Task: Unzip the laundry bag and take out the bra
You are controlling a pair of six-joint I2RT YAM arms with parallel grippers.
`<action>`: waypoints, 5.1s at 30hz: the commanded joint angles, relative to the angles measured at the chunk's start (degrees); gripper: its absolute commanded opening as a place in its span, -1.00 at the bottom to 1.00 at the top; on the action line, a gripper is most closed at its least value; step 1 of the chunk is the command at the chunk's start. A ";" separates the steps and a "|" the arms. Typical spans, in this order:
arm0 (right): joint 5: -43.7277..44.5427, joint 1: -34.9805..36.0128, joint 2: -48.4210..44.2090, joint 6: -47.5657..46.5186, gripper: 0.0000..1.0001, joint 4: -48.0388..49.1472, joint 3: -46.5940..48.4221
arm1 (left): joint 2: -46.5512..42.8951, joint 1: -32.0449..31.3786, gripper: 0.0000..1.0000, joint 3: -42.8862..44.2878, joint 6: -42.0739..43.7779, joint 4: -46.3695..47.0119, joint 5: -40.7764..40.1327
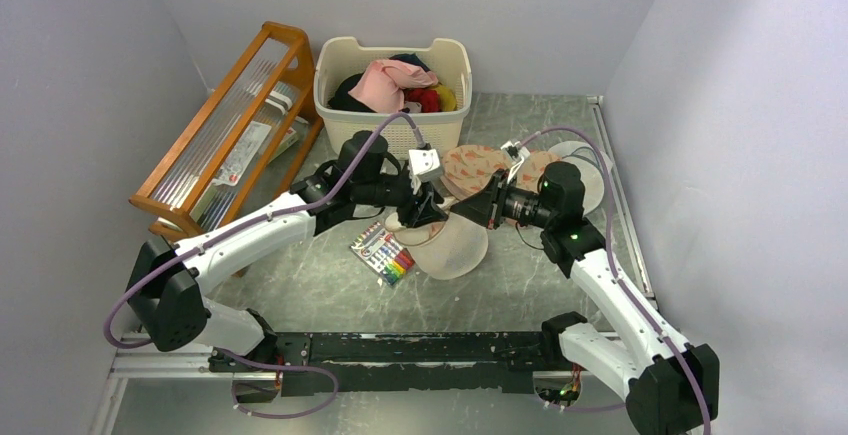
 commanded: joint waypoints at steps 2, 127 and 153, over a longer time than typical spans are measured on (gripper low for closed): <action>1.43 0.55 -0.31 -1.55 -1.00 -0.62 2.12 | -0.63 0.14 -0.26 0.26 2.15 -0.46 -3.10; 30.83 5.14 -11.42 9.23 0.18 -30.93 -5.52 | -2.29 6.93 -0.84 2.64 -5.62 -2.87 -26.45; 43.61 5.12 -11.86 1.54 0.23 -31.18 1.68 | -1.53 7.55 0.62 1.45 -6.61 -0.83 -14.88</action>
